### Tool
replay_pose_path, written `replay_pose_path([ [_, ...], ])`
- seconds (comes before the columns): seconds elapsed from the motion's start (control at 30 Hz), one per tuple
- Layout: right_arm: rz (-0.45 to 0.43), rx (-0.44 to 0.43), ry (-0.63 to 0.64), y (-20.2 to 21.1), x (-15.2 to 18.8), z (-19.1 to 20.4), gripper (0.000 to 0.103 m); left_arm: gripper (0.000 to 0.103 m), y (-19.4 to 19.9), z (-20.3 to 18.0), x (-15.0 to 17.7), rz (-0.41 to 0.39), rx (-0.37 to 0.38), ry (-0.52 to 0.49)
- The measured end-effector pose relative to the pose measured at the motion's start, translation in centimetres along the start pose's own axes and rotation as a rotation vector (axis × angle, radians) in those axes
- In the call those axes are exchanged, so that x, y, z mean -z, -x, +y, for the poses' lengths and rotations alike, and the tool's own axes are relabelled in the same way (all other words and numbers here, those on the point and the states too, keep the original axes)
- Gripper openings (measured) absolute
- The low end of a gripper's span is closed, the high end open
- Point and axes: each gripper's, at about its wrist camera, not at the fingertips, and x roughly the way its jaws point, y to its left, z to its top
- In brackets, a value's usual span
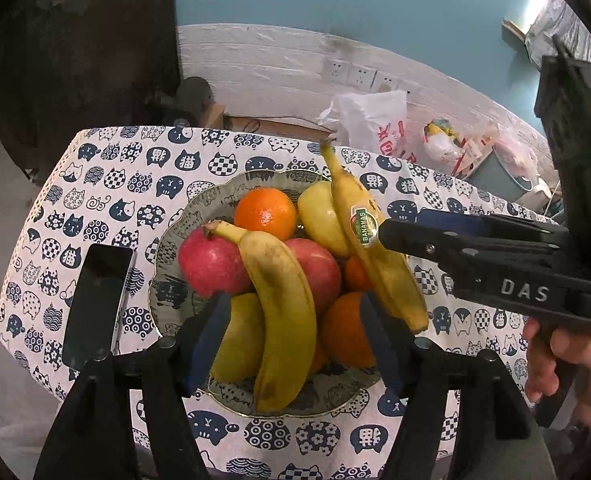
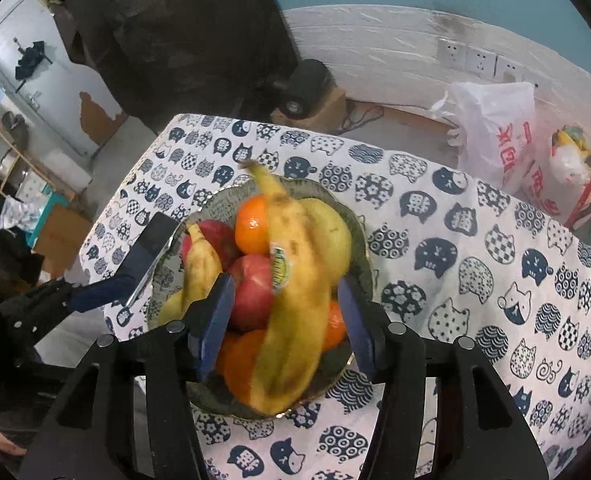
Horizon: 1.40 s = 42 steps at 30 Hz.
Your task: Organize fruits
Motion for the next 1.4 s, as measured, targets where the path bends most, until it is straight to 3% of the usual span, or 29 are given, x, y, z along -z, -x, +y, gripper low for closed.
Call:
replay_pose_path([
  [0.23, -0.006, 0.02, -0.037, 1.4, 0.6, -1.1, 0.055, 0.069, 1.5, -0.7, 0.1, -0.022, -0.015, -0.014],
  [0.37, -0.023, 0.042, -0.033, 3.4, 1.3, -1.0, 0.055, 0.079, 3.2, -1.1, 0.7, -0.044, -0.053, -0.028],
  [0.53, -0.056, 0.115, 0.001, 6.4, 2.2, -0.5, 0.068, 0.088, 5.7, -1.9, 1.7, -0.096, -0.139, -0.076],
  [0.77, -0.135, 0.172, 0.007, 11.3, 3.7, 0.2, 0.084, 0.091, 8.8, -3.0, 2.4, -0.134, -0.15, -0.071],
  [1.0, -0.173, 0.212, 0.05, 14.8, 5.0, 0.9, 0.084, 0.101, 11.2, -3.9, 2.8, -0.191, -0.155, -0.069],
  [1.4, -0.179, 0.289, 0.102, 16.6, 6.7, 1.2, 0.084, 0.101, 12.4, -5.1, 2.6, -0.22, -0.166, -0.091],
])
